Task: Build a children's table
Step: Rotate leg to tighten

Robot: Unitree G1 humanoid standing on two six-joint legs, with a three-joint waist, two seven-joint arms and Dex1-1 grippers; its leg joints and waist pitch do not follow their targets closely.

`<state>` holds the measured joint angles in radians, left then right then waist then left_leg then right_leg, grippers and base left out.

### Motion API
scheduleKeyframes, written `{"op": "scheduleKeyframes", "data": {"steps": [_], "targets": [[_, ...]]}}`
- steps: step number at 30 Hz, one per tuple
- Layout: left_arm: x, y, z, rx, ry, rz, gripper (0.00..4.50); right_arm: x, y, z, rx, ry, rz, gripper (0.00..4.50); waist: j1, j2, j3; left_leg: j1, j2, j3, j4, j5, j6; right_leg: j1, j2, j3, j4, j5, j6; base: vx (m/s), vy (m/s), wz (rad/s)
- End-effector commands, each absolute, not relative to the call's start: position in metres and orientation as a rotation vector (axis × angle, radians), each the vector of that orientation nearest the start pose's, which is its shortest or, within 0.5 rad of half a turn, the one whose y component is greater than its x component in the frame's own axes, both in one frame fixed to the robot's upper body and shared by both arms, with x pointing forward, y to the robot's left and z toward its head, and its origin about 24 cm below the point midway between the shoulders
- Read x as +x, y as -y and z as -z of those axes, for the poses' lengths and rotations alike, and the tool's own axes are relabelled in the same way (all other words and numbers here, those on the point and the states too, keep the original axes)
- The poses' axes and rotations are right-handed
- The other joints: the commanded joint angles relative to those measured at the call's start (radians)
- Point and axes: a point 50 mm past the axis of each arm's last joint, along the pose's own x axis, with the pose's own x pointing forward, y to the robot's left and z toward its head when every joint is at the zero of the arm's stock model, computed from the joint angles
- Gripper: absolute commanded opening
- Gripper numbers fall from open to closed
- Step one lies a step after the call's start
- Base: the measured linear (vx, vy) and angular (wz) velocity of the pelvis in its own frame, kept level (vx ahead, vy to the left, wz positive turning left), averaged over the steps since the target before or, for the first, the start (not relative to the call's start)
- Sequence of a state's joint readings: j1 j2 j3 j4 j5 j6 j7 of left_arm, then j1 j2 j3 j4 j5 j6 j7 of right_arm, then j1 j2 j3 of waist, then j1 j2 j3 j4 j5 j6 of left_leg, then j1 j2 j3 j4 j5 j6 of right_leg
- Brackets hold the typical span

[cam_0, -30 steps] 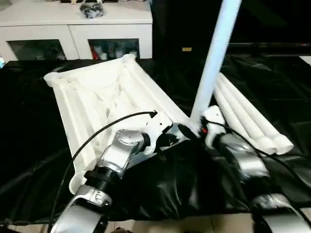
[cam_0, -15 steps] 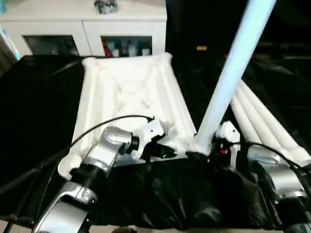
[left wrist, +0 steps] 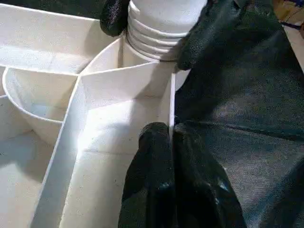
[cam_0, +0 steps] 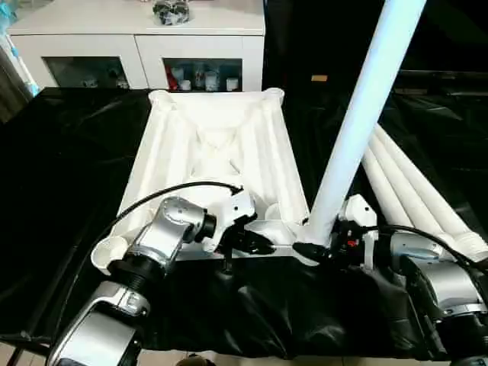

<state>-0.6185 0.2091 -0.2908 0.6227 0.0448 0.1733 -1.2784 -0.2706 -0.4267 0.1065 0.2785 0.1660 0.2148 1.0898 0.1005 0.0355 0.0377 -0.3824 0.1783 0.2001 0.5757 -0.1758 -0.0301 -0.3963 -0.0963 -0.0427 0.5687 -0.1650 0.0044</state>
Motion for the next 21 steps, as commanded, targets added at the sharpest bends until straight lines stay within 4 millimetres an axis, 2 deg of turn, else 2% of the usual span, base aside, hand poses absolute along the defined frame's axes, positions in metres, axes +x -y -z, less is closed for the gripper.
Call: {"op": "scheduleKeyframes", "data": {"steps": [1,2,3,4,5,7,8,9,10,11,12,13,14,15,16,17,19,21], "targets": [[0.312,-0.059,-0.055,0.261,-0.374,1.42,0.0,0.266,0.13,-0.009,-0.066,-0.449,-1.167,2.75,-0.003,-0.016,-0.05,0.021,0.055,-0.022,-0.077,-0.286,0.036,0.033,-0.055,0.027,-0.064,-0.294,-0.218,0.0,0.0,0.0],[0.313,-0.058,-0.055,0.254,-0.375,1.391,0.0,0.271,0.129,-0.006,-0.071,-0.448,-1.113,2.72,-0.008,-0.012,-0.05,0.022,0.056,-0.023,-0.077,-0.299,0.025,0.027,-0.059,0.028,-0.061,-0.312,-0.22,0.0,0.0,0.0],[0.314,-0.057,-0.054,0.247,-0.377,1.342,0.0,0.279,0.127,-0.002,-0.074,-0.45,-1.034,2.72,-0.013,-0.014,-0.047,0.022,0.052,-0.024,-0.079,-0.317,0.017,0.025,-0.06,0.027,-0.068,-0.35,-0.215,0.0,0.0,0.0],[0.315,-0.055,-0.053,0.242,-0.38,1.291,0.0,0.287,0.124,0.002,-0.079,-0.455,-0.944,2.72,-0.034,-0.014,-0.038,0.021,0.048,-0.036,-0.085,-0.393,-0.024,0.025,-0.061,0.021,-0.078,-0.507,-0.171,-0.053,-0.01,-0.13],[0.316,-0.053,-0.052,0.239,-0.387,1.229,0.0,0.296,0.122,0.005,-0.07,-0.462,-0.836,2.71,-0.041,-0.015,-0.036,0.022,0.046,-0.04,-0.087,-0.42,-0.034,0.024,-0.06,0.018,-0.082,-0.554,-0.151,-0.053,-0.01,-0.13],[0.319,-0.048,-0.052,0.22,-0.393,1.14,0.0,0.307,0.118,0.009,-0.044,-0.473,-0.705,2.7,-0.069,-0.019,-0.03,0.033,0.039,-0.051,-0.083,-0.51,-0.052,0.013,-0.059,0.005,-0.102,-0.702,-0.091,-0.066,0.007,-0.15],[0.319,-0.046,-0.053,0.208,-0.395,1.106,0.0,0.31,0.116,0.01,-0.036,-0.478,-0.657,2.7,-0.072,-0.02,-0.03,0.037,0.037,-0.053,-0.081,-0.526,-0.051,0.011,-0.058,0.001,-0.109,-0.724,-0.08,-0.067,0.012,-0.14],[0.32,-0.042,-0.054,0.2,-0.386,1.089,0.0,0.313,0.112,0.01,-0.02,-0.481,-0.633,2.7,-0.081,-0.025,-0.03,0.039,0.037,-0.056,-0.08,-0.543,-0.044,0.01,-0.057,-0.006,-0.118,-0.736,-0.068,-0.058,0.015,-0.12],[0.32,-0.041,-0.055,0.197,-0.381,1.083,0.0,0.313,0.111,0.01,-0.014,-0.482,-0.627,2.7,-0.086,-0.013,-0.029,0.038,0.036,-0.061,-0.083,-0.571,-0.041,0.015,-0.055,-0.017,-0.124,-0.731,-0.058,0.0,0.0,0.0],[0.32,-0.037,-0.056,0.19,-0.372,1.069,0.0,0.315,0.107,0.009,-0.005,-0.479,-0.614,2.7,-0.088,-0.008,-0.028,0.04,0.038,-0.064,-0.087,-0.594,-0.043,0.017,-0.052,-0.024,-0.127,-0.718,-0.053,0.0,0.0,0.0],[0.32,-0.035,-0.057,0.188,-0.358,1.065,0.0,0.316,0.104,0.009,0.002,-0.474,-0.613,2.7,-0.094,-0.006,-0.026,0.041,0.042,-0.072,-0.094,-0.643,-0.049,0.022,-0.049,-0.037,-0.13,-0.679,-0.051,0.0,0.0,0.0],[0.321,-0.034,-0.058,0.187,-0.35,1.063,0.0,0.316,0.102,0.009,0.004,-0.47,-0.613,2.7,-0.097,-0.001,-0.024,0.053,0.044,-0.075,-0.099,-0.703,-0.054,0.021,-0.044,-0.051,-0.138,-0.654,-0.05,0.0,0.0,0.0],[0.321,-0.032,-0.059,0.183,-0.348,1.059,0.0,0.317,0.1,0.009,0.011,-0.463,-0.614,2.7,-0.101,-0.001,-0.024,0.059,0.044,-0.075,-0.099,-0.723,-0.054,0.022,-0.042,-0.06,-0.142,-0.638,-0.05,0.0,0.0,0.0],[0.321,-0.032,-0.059,0.184,-0.349,1.057,0.0,0.318,0.098,0.009,0.014,-0.458,-0.621,3.26,-0.105,0.002,-0.023,0.06,0.048,-0.077,-0.107,-0.755,-0.052,0.031,-0.04,-0.071,-0.139,-0.595,-0.051,0.0,0.0,0.0],[0.321,-0.031,-0.059,0.186,-0.347,1.053,0.0,0.318,0.098,0.009,0.024,-0.458,-0.622,3.4,-0.106,0.009,-0.019,0.052,0.059,-0.078,-0.125,-0.79,-0.057,0.043,-0.044,-0.066,-0.118,-0.548,-0.064,0.0,0.0,0.0],[0.322,-0.031,-0.059,0.183,-0.347,1.052,0.0,0.318,0.097,0.009,0.038,-0.456,-0.629,3.4,-0.107,0.009,-0.019,0.052,0.059,-0.076,-0.127,-0.797,-0.059,0.046,-0.044,-0.065,-0.118,-0.533,-0.071,0.0,0.0,0.0],[0.322,-0.03,-0.06,0.187,-0.346,1.057,0.0,0.319,0.101,0.007,0.041,-0.437,-0.626,3.6,-0.107,0.01,-0.018,0.064,0.041,-0.07,-0.105,-0.746,-0.059,0.028,-0.066,-0.063,-0.14,-0.612,-0.073,0.0,0.0,0.0],[0.322,-0.03,-0.059,0.195,-0.345,1.062,0.0,0.321,0.104,0.005,0.028,-0.419,-0.616,3.84,-0.109,0.005,-0.017,0.063,0.037,-0.07,-0.095,-0.706,-0.047,0.029,-0.07,-0.076,-0.155,-0.672,-0.048,0.0,0.0,0.0]]}}
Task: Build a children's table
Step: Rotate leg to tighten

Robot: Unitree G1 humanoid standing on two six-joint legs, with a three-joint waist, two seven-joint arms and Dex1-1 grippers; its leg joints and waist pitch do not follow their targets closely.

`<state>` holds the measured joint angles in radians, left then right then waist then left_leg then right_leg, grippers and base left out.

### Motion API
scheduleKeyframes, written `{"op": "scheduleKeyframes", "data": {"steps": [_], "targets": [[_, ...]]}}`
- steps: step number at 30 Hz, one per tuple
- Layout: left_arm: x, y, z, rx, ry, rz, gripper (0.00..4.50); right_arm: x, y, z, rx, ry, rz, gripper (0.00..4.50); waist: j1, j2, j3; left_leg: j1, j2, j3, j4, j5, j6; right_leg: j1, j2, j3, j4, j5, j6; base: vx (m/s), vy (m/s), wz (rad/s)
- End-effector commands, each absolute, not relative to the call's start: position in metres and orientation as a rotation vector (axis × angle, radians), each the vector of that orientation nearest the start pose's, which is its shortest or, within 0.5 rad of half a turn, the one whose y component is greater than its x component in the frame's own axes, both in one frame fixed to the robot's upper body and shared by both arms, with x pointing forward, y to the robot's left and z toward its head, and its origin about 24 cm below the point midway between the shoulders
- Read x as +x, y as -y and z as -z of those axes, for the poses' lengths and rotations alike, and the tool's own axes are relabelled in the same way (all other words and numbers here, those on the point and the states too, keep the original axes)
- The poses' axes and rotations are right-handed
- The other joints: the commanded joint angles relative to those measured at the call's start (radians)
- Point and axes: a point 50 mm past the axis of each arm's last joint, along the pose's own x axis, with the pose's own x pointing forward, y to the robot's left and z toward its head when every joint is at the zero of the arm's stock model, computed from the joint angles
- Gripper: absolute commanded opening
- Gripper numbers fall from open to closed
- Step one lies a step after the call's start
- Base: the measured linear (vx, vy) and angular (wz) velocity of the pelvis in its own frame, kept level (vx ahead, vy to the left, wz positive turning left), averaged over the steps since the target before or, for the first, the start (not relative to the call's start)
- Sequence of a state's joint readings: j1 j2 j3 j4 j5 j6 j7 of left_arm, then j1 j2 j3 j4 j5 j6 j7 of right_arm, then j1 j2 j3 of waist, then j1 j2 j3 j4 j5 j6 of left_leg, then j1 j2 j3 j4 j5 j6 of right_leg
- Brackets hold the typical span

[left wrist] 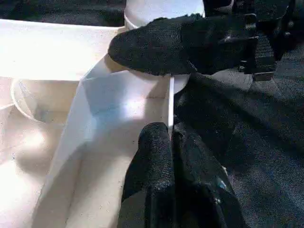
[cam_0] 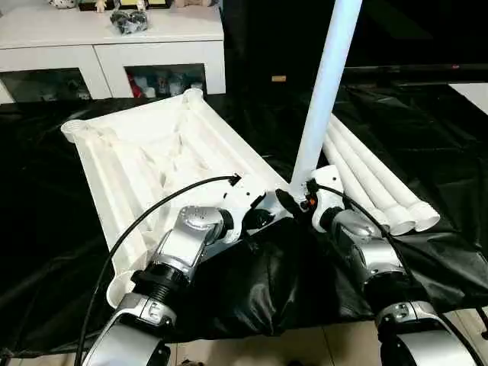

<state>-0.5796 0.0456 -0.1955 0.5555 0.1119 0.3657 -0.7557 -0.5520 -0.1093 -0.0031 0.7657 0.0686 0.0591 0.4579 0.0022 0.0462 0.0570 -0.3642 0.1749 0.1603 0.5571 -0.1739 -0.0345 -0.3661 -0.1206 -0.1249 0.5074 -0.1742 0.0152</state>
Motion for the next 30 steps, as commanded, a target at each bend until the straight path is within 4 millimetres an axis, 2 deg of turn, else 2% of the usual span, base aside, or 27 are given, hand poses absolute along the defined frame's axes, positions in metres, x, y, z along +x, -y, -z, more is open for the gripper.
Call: {"op": "scheduleKeyframes", "data": {"steps": [1,2,3,4,6,8,9,10,11,12,13,14,15,16,17,18,19,22,24,26,28,29,30], "targets": [[0.322,-0.029,-0.058,0.205,-0.344,1.068,0.0,0.322,0.107,0.003,0.011,-0.394,-0.601,3.89,-0.012,-0.001,-0.034,0.041,0.042,-0.032,-0.079,-0.706,-0.041,0.001,-0.045,0.0,-0.096,-0.667,-0.049,0.0,0.0,0.0],[0.322,-0.029,-0.058,0.207,-0.344,1.07,0.0,0.322,0.108,0.002,0.006,-0.388,-0.597,4.08,-0.012,0.001,-0.035,0.041,0.043,-0.033,-0.079,-0.708,-0.042,0.002,-0.044,-0.001,-0.094,-0.66,-0.048,0.0,0.0,0.0],[0.322,-0.029,-0.057,0.217,-0.348,1.073,0.0,0.323,0.111,-0.001,-0.004,-0.358,-0.588,4.08,-0.012,-0.002,-0.037,0.038,0.044,-0.034,-0.08,-0.704,-0.041,0.005,-0.046,0.001,-0.09,-0.645,-0.051,0.0,0.0,0.0],[0.321,-0.029,-0.057,0.22,-0.349,1.073,0.0,0.323,0.112,-0.003,-0.008,-0.347,-0.584,4.08,-0.01,0.0,-0.037,0.036,0.045,-0.035,-0.082,-0.701,-0.04,0.005,-0.047,0.004,-0.088,-0.638,-0.053,0.0,0.0,0.0],[0.323,-0.029,-0.055,0.238,-0.343,1.068,0.0,0.324,0.122,-0.01,0.012,-0.301,-0.553,4.08,-0.004,0.0,-0.039,0.037,0.044,-0.031,-0.081,-0.677,-0.036,-0.002,-0.049,0.018,-0.084,-0.614,-0.073,0.0,0.0,0.0],[0.326,-0.03,-0.056,0.246,-0.337,1.048,0.45,0.322,0.133,-0.017,0.013,-0.254,-0.526,4.19,0.004,-0.003,-0.041,0.032,0.044,-0.026,-0.081,-0.635,-0.025,-0.003,-0.048,0.029,-0.081,-0.585,-0.09,0.0,0.0,0.0],[0.328,-0.032,-0.056,0.246,-0.336,1.035,0.45,0.321,0.139,-0.02,0.003,-0.235,-0.517,4.19,0.013,0.0,-0.047,0.035,0.048,-0.022,-0.081,-0.604,-0.021,-0.005,-0.052,0.039,-0.073,-0.546,-0.112,0.0,0.0,0.0],[0.33,-0.033,-0.057,0.237,-0.341,1.03,0.56,0.319,0.144,-0.023,-0.011,-0.215,-0.512,4.19,0.018,-0.003,-0.05,0.022,0.05,-0.017,-0.084,-0.558,-0.014,0.005,-0.048,0.046,-0.065,-0.491,-0.126,0.0,0.0,0.0],[0.331,-0.035,-0.057,0.221,-0.351,1.035,0.59,0.315,0.151,-0.028,-0.019,-0.196,-0.513,4.19,0.023,-0.002,-0.054,0.019,0.051,-0.016,-0.085,-0.53,-0.011,0.008,-0.047,0.049,-0.058,-0.453,-0.136,0.0,0.0,0.0],[0.332,-0.036,-0.058,0.22,-0.35,1.034,0.67,0.313,0.156,-0.031,-0.032,-0.183,-0.514,4.19,0.029,-0.008,-0.063,0.003,0.054,-0.013,-0.085,-0.448,0.003,0.02,-0.048,0.056,-0.041,-0.344,-0.162,0.0,0.0,0.0],[0.333,-0.037,-0.058,0.222,-0.348,1.033,0.79,0.312,0.158,-0.033,-0.04,-0.176,-0.515,4.19,0.034,-0.012,-0.071,-0.008,0.054,-0.009,-0.08,-0.349,0.025,0.027,-0.046,0.06,-0.022,-0.217,-0.19,0.0,0.0,0.0],[0.333,-0.038,-0.059,0.224,-0.343,1.029,0.98,0.311,0.161,-0.035,-0.045,-0.17,-0.516,4.19,0.037,-0.012,-0.073,-0.008,0.053,-0.005,-0.075,-0.315,0.04,0.023,-0.045,0.062,-0.017,-0.174,-0.205,0.0,0.0,0.0],[0.335,-0.039,-0.059,0.226,-0.336,1.024,0.98,0.309,0.165,-0.038,-0.05,-0.164,-0.518,4.19,0.038,-0.019,-0.07,-0.009,0.052,0.003,-0.066,-0.294,0.071,0.013,-0.044,0.067,-0.015,-0.163,-0.228,0.052,-0.007,0.0],[0.336,-0.04,-0.06,0.226,-0.33,1.021,1.01,0.308,0.168,-0.04,-0.055,-0.158,-0.519,4.19,0.038,-0.032,-0.072,-0.017,0.045,0.009,-0.055,-0.276,0.098,0.016,-0.046,0.071,-0.011,-0.2,-0.226,0.061,-0.022,0.03],[0.337,-0.041,-0.061,0.226,-0.324,1.018,1.06,0.306,0.172,-0.043,-0.063,-0.15,-0.518,4.19,0.042,-0.032,-0.073,-0.015,0.046,0.011,-0.052,-0.263,0.108,0.012,-0.048,0.072,-0.011,-0.212,-0.229,0.061,-0.022,0.03],[0.339,-0.043,-0.063,0.231,-0.309,1.01,1.18,0.304,0.179,-0.049,-0.069,-0.139,-0.518,4.19,0.044,-0.032,-0.078,-0.017,0.045,0.014,-0.046,-0.208,0.129,0.015,-0.047,0.072,-0.004,-0.18,-0.232,0.068,-0.036,0.01],[0.341,-0.046,-0.066,0.238,-0.292,0.988,1.32,0.302,0.185,-0.054,-0.082,-0.129,-0.524,4.19,0.049,-0.031,-0.082,-0.019,0.046,0.015,-0.04,-0.147,0.154,0.017,-0.044,0.071,0.005,-0.117,-0.242,0.062,-0.042,-0.01],[0.344,-0.054,-0.072,0.247,-0.272,0.97,1.32,0.296,0.19,-0.062,-0.104,-0.12,-0.565,4.19,0.05,-0.036,-0.087,-0.026,0.04,0.019,-0.022,-0.053,0.209,0.016,-0.04,0.071,0.026,0.008,-0.27,0.021,-0.014,0.0],[0.348,-0.062,-0.076,0.252,-0.259,0.938,1.32,0.293,0.191,-0.065,-0.112,-0.126,-0.588,4.19,0.053,-0.035,-0.088,-0.027,0.04,0.021,-0.017,-0.036,0.229,0.015,-0.039,0.069,0.029,0.01,-0.281,0.0,0.0,0.0],[0.354,-0.082,-0.087,0.277,-0.232,0.872,1.32,0.282,0.193,-0.068,-0.118,-0.149,-0.669,4.19,0.054,-0.037,-0.084,-0.029,0.042,0.023,-0.016,-0.05,0.228,0.012,-0.035,0.069,0.026,-0.029,-0.275,0.0,0.0,0.0],[0.355,-0.088,-0.089,0.283,-0.226,0.852,1.32,0.279,0.194,-0.069,-0.118,-0.158,-0.688,4.19,0.061,-0.033,-0.075,-0.025,0.047,0.023,-0.022,-0.123,0.188,0.007,-0.035,0.068,0.015,-0.16,-0.25,0.0,0.0,0.0],[0.357,-0.101,-0.094,0.303,-0.214,0.819,1.32,0.274,0.193,-0.069,-0.115,-0.18,-0.724,4.19,0.061,-0.039,-0.074,-0.023,0.047,0.024,-0.023,-0.142,0.173,0.004,-0.032,0.068,0.012,-0.195,-0.241,0.0,0.0,0.0],[0.357,-0.101,-0.094,0.303,-0.214,0.819,1.32,0.274,0.193,-0.069,-0.115,-0.18,-0.724,4.19,0.064,-0.034,-0.072,-0.018,0.051,0.023,-0.027,-0.174,0.145,0.001,-0.031,0.069,0.008,-0.25,-0.224,0.0,0.0,0.0]]}}
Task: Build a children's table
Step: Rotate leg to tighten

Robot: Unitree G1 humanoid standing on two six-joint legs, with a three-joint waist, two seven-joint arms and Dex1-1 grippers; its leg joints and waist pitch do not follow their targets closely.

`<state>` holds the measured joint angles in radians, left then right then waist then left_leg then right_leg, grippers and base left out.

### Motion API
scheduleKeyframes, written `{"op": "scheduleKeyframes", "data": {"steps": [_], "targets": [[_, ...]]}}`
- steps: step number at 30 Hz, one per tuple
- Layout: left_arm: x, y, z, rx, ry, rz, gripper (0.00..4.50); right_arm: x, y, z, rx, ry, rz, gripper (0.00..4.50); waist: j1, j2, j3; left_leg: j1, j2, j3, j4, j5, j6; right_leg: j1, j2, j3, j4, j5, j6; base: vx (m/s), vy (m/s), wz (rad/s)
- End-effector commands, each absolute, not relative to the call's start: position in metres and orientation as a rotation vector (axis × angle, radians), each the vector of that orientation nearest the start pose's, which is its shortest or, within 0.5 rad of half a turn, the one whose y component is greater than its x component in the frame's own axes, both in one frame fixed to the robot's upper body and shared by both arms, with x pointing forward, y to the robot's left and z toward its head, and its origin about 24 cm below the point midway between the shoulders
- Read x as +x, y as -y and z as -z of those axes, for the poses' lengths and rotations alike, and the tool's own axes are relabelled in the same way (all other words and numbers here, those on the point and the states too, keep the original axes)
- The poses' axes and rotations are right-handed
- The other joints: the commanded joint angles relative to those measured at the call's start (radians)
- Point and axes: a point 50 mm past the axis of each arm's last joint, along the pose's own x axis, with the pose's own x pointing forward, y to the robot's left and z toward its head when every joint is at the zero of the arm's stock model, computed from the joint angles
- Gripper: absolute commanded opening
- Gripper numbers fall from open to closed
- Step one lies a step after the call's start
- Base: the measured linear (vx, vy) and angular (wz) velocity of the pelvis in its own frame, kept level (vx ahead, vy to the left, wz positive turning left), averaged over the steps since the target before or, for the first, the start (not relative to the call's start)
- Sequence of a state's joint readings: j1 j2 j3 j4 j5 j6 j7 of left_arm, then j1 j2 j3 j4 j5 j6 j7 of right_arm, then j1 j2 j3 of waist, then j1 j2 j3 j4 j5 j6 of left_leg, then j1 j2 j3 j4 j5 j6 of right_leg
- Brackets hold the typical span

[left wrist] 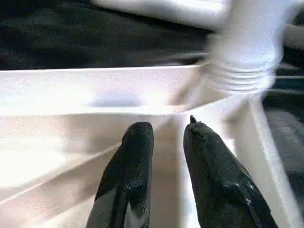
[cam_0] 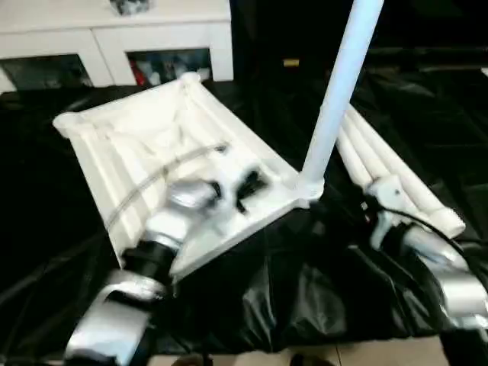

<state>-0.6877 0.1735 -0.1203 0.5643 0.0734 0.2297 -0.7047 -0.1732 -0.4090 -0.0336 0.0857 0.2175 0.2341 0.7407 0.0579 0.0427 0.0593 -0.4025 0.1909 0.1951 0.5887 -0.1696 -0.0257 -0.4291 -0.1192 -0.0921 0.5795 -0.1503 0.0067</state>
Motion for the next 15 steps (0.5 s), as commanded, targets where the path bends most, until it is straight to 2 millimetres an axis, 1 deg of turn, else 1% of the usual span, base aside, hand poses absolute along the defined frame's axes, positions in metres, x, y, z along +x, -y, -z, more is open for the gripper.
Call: {"op": "scheduleKeyframes", "data": {"steps": [1,2,3,4,5,6,7,8,9,10,11,12,13,14,15], "targets": [[0.359,-0.119,-0.1,0.336,-0.205,0.764,1.32,0.268,0.19,-0.067,-0.108,-0.212,-0.776,4.19,0.008,-0.031,-0.071,0.023,0.036,-0.012,-0.064,-0.214,0.11,0.062,-0.03,0.036,-0.068,-0.318,-0.199,0.0,0.0,0.0],[0.359,-0.13,-0.104,0.353,-0.206,0.734,1.32,0.265,0.187,-0.065,-0.112,-0.232,-0.802,4.19,0.009,-0.033,-0.071,0.023,0.037,-0.013,-0.065,-0.225,0.099,0.062,-0.031,0.037,-0.069,-0.335,-0.188,0.0,0.0,0.0],[0.359,-0.139,-0.107,0.365,-0.21,0.708,1.32,0.264,0.183,-0.062,-0.118,-0.249,-0.822,4.19,0.007,-0.031,-0.071,0.021,0.038,-0.015,-0.068,-0.229,0.08,0.062,-0.031,0.037,-0.068,-0.342,-0.178,0.0,0.0,0.0],[0.359,-0.149,-0.11,0.394,-0.213,0.672,1.32,0.265,0.181,-0.058,-0.121,-0.274,-0.811,4.19,0.006,-0.03,-0.07,0.022,0.039,-0.017,-0.072,-0.238,0.062,0.061,-0.03,0.036,-0.066,-0.347,-0.173,0.0,0.0,0.0],[0.358,-0.162,-0.113,0.423,-0.229,0.62,1.32,0.269,0.178,-0.053,-0.129,-0.299,-0.786,4.19,0.006,-0.03,-0.069,0.023,0.038,-0.016,-0.072,-0.247,0.054,0.058,-0.029,0.037,-0.068,-0.353,-0.171,0.0,0.0,0.0],[0.357,-0.173,-0.116,0.449,-0.245,0.58,1.32,0.272,0.176,-0.049,-0.138,-0.316,-0.762,4.19,0.002,-0.028,-0.069,0.025,0.038,-0.017,-0.075,-0.257,0.033,0.055,-0.029,0.038,-0.066,-0.356,-0.172,0.0,0.0,0.0],[0.356,-0.178,-0.117,0.46,-0.252,0.562,1.32,0.274,0.175,-0.048,-0.141,-0.324,-0.752,4.19,0.0,-0.027,-0.068,0.025,0.037,-0.018,-0.076,-0.265,0.025,0.054,-0.029,0.037,-0.067,-0.361,-0.17,0.0,0.0,0.0],[0.355,-0.19,-0.119,0.49,-0.276,0.524,1.32,0.278,0.173,-0.045,-0.14,-0.34,-0.726,4.19,0.004,-0.026,-0.07,0.034,0.038,-0.017,-0.075,-0.281,0.01,0.05,-0.03,0.039,-0.069,-0.364,-0.168,0.0,0.0,0.0],[0.353,-0.201,-0.119,0.524,-0.299,0.491,1.32,0.282,0.171,-0.042,-0.135,-0.352,-0.703,4.19,0.004,-0.024,-0.068,0.038,0.038,-0.016,-0.076,-0.296,0.001,0.045,-0.028,0.041,-0.069,-0.356,-0.176,0.0,0.0,0.0],[0.348,-0.218,-0.12,0.571,-0.338,0.444,1.4,0.288,0.167,-0.038,-0.128,-0.372,-0.672,4.02,-0.002,-0.022,-0.068,0.031,0.035,-0.018,-0.079,-0.299,-0.008,0.049,-0.026,0.041,-0.064,-0.344,-0.177,0.0,0.0,0.0],[0.348,-0.218,-0.12,0.571,-0.338,0.444,1.4,0.288,0.167,-0.038,-0.128,-0.372,-0.672,4.02,-0.001,-0.021,-0.07,0.03,0.036,-0.021,-0.08,-0.299,-0.013,0.053,-0.028,0.04,-0.06,-0.338,-0.177,0.0,0.0,0.0],[0.341,-0.235,-0.119,0.594,-0.398,0.408,1.42,0.295,0.161,-0.034,-0.107,-0.397,-0.644,3.85,-0.001,-0.021,-0.071,0.036,0.036,-0.019,-0.079,-0.307,-0.02,0.048,-0.028,0.042,-0.061,-0.334,-0.175,0.0,0.0,0.0],[0.338,-0.242,-0.118,0.611,-0.426,0.391,1.19,0.298,0.158,-0.033,-0.102,-0.407,-0.64,3.85,-0.004,-0.021,-0.069,0.035,0.034,-0.018,-0.081,-0.307,-0.024,0.048,-0.025,0.043,-0.061,-0.323,-0.183,0.0,0.0,0.0],[0.337,-0.246,-0.118,0.629,-0.439,0.375,1.05,0.299,0.156,-0.032,-0.1,-0.413,-0.638,3.82,-0.002,-0.018,-0.072,0.038,0.036,-0.02,-0.08,-0.305,-0.029,0.048,-0.027,0.043,-0.057,-0.31,-0.186,0.0,0.0,0.0],[0.336,-0.247,-0.118,0.636,-0.444,0.368,1.05,0.3,0.155,-0.032,-0.099,-0.415,-0.637,3.82,0.001,-0.019,-0.07,0.04,0.036,-0.017,-0.08,-0.305,-0.031,0.046,-0.025,0.045,-0.058,-0.295,-0.19,0.0,0.0,0.0]]}}
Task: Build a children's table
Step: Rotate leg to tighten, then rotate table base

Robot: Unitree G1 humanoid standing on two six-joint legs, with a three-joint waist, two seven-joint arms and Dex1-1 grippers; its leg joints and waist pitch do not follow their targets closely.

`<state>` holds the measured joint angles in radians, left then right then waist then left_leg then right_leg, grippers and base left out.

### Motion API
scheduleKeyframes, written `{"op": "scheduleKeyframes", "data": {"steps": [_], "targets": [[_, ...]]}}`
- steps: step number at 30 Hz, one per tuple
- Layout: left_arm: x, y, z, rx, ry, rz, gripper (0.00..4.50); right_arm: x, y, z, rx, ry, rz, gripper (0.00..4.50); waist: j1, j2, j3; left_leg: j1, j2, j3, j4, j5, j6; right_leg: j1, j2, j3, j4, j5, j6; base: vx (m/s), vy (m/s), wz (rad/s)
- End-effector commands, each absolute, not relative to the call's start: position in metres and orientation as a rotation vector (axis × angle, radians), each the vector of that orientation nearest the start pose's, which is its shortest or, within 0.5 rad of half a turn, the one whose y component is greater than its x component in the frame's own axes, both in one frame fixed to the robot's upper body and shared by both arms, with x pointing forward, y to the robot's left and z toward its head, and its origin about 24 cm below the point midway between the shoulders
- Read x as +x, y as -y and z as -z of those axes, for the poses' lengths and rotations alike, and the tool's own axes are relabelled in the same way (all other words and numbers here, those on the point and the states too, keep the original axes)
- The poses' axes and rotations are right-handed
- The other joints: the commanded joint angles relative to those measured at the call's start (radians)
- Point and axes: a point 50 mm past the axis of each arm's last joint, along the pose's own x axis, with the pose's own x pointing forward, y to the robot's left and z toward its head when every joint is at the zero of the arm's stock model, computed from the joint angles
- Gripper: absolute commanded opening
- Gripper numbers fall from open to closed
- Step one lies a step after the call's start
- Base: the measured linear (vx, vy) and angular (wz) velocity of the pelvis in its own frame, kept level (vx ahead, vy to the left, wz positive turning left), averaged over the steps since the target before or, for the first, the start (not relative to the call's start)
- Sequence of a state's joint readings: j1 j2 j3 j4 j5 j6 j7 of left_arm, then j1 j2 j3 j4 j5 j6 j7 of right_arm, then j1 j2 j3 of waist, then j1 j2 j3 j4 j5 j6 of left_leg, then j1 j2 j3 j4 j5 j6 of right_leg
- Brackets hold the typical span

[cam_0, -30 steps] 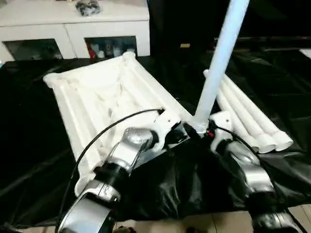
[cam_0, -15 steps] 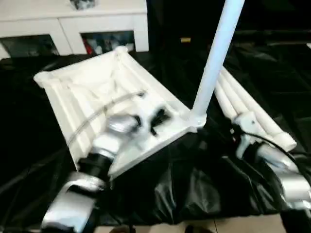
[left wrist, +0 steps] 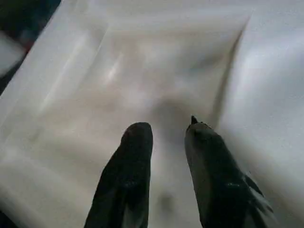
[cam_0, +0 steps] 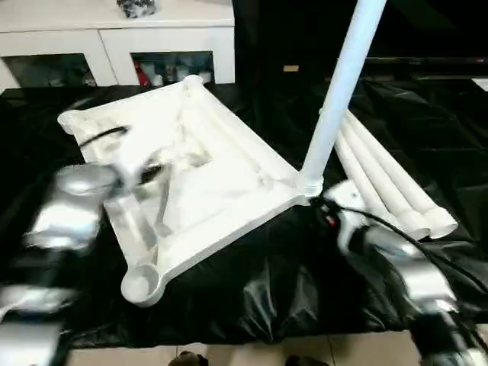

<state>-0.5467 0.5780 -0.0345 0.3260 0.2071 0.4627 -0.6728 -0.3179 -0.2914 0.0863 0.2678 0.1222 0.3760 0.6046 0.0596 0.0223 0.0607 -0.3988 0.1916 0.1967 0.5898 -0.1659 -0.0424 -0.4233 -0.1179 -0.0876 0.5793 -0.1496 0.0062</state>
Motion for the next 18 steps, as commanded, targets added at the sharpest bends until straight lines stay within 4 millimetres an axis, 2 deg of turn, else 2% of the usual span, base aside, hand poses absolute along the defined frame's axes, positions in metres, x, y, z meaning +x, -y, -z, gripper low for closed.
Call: {"op": "scheduleKeyframes", "data": {"steps": [1,2,3,4,6,7,8,9,10,12,14,15,17,18], "targets": [[0.333,-0.256,-0.117,0.684,-0.479,0.323,1.0,0.303,0.15,-0.032,-0.1,-0.421,-0.637,3.55,0.003,0.004,-0.073,0.041,0.035,-0.017,-0.08,-0.312,-0.015,0.038,-0.026,0.042,-0.059,-0.288,-0.193,0.0,0.0,0.0],[0.332,-0.259,-0.117,0.698,-0.493,0.307,0.91,0.305,0.148,-0.032,-0.101,-0.423,-0.637,3.45,0.005,0.001,-0.072,0.046,0.035,-0.015,-0.079,-0.319,-0.017,0.033,-0.025,0.042,-0.058,-0.282,-0.199,0.0,0.0,0.0],[0.331,-0.26,-0.117,0.703,-0.499,0.3,0.74,0.306,0.147,-0.032,-0.101,-0.424,-0.636,3.43,0.005,0.001,-0.073,0.042,0.035,-0.017,-0.08,-0.31,-0.02,0.039,-0.027,0.044,-0.054,-0.272,-0.199,0.0,0.0,0.0],[0.328,-0.265,-0.115,0.723,-0.533,0.279,0.62,0.309,0.144,-0.032,-0.107,-0.425,-0.632,3.39,0.006,-0.006,-0.074,0.038,0.037,-0.018,-0.081,-0.291,-0.02,0.042,-0.028,0.046,-0.05,-0.266,-0.196,0.0,0.0,0.0],[0.325,-0.267,-0.113,0.739,-0.554,0.267,0.61,0.311,0.142,-0.032,-0.108,-0.427,-0.631,3.12,0.009,-0.005,-0.073,0.038,0.035,-0.017,-0.081,-0.277,-0.02,0.04,-0.026,0.052,-0.05,-0.26,-0.194,0.0,0.0,0.0],[0.322,-0.268,-0.111,0.752,-0.574,0.276,0.38,0.313,0.142,-0.032,-0.108,-0.428,-0.629,2.96,0.006,-0.01,-0.073,0.035,0.033,-0.018,-0.081,-0.276,-0.02,0.043,-0.025,0.053,-0.049,-0.258,-0.194,0.0,0.0,0.0],[0.317,-0.266,-0.106,0.758,-0.605,0.318,0.23,0.316,0.14,-0.031,-0.119,-0.424,-0.632,2.94,0.008,-0.005,-0.074,0.033,0.033,-0.02,-0.082,-0.274,-0.023,0.046,-0.026,0.053,-0.045,-0.256,-0.194,0.0,0.0,0.0],[0.317,-0.266,-0.106,0.758,-0.605,0.318,0.23,0.316,0.14,-0.031,-0.119,-0.424,-0.632,2.94,0.004,-0.007,-0.073,0.031,0.033,-0.02,-0.084,-0.286,-0.026,0.045,-0.025,0.053,-0.048,-0.264,-0.193,0.0,0.0,0.0],[0.313,-0.258,-0.1,0.734,-0.621,0.406,0.18,0.319,0.14,-0.031,-0.127,-0.421,-0.623,2.91,0.007,-0.007,-0.074,0.035,0.032,-0.02,-0.083,-0.298,-0.032,0.043,-0.028,0.054,-0.051,-0.277,-0.191,0.0,0.0,0.0],[0.312,-0.251,-0.096,0.716,-0.63,0.461,0.03,0.321,0.139,-0.03,-0.126,-0.421,-0.616,2.55,0.005,-0.008,-0.075,0.036,0.031,-0.019,-0.082,-0.293,-0.031,0.044,-0.026,0.055,-0.049,-0.261,-0.198,0.0,0.0,0.0],[0.308,-0.238,-0.087,0.695,-0.648,0.573,0.03,0.324,0.138,-0.03,-0.125,-0.42,-0.609,2.55,0.006,-0.008,-0.076,0.037,0.031,-0.017,-0.08,-0.291,-0.029,0.043,-0.026,0.056,-0.049,-0.256,-0.204,0.0,0.0,0.0],[0.308,-0.237,-0.086,0.695,-0.652,0.584,0.0,0.325,0.137,-0.03,-0.125,-0.419,-0.61,2.39,0.006,-0.009,-0.074,0.036,0.03,-0.017,-0.08,-0.297,-0.028,0.043,-0.025,0.056,-0.05,-0.263,-0.208,0.0,0.0,0.0],[0.301,-0.228,-0.077,0.71,-0.702,0.703,0.0,0.329,0.134,-0.029,-0.132,-0.412,-0.615,2.16,0.006,-0.006,-0.074,0.035,0.029,-0.019,-0.081,-0.308,-0.03,0.046,-0.026,0.056,-0.05,-0.282,-0.198,0.0,0.0,0.0],[0.299,-0.226,-0.075,0.719,-0.721,0.743,0.0,0.33,0.132,-0.029,-0.132,-0.411,-0.616,2.12,0.005,-0.007,-0.072,0.035,0.029,-0.019,-0.082,-0.327,-0.032,0.044,-0.028,0.056,-0.055,-0.312,-0.194,0.0,0.0,0.0]]}}
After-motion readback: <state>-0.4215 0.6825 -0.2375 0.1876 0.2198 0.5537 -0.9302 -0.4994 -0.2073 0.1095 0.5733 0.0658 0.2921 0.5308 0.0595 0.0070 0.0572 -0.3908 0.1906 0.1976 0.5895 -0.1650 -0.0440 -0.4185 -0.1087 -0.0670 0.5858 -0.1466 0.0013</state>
